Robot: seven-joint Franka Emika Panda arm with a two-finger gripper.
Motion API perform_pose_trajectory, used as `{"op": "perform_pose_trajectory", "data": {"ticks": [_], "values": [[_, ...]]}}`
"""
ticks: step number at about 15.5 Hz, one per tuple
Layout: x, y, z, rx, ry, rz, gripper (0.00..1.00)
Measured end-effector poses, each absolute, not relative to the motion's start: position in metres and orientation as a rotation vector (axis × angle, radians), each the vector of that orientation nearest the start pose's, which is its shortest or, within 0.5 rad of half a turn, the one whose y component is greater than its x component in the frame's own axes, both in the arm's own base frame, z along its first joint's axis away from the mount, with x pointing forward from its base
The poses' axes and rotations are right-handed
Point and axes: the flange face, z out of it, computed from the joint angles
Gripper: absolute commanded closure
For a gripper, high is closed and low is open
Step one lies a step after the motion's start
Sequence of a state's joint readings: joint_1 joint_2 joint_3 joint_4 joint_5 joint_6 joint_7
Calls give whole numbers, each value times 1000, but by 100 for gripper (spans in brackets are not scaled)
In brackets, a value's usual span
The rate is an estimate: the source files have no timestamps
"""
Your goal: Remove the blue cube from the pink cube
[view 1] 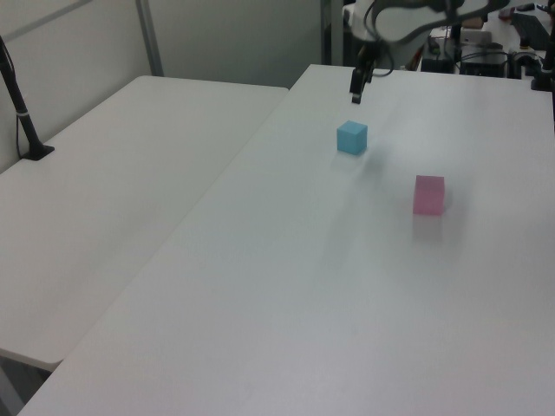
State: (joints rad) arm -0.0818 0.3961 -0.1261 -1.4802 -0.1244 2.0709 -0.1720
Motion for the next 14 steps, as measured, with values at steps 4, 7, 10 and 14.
{"op": "perform_pose_trajectory", "data": {"ticks": [4, 7, 10, 14], "values": [[627, -92, 527, -3279, -81, -116, 0], [611, -64, 543, -3230, -109, -109, 0], [593, -51, 552, -3200, -124, -87, 0], [578, -43, 561, -3156, -117, -45, 0]]}}
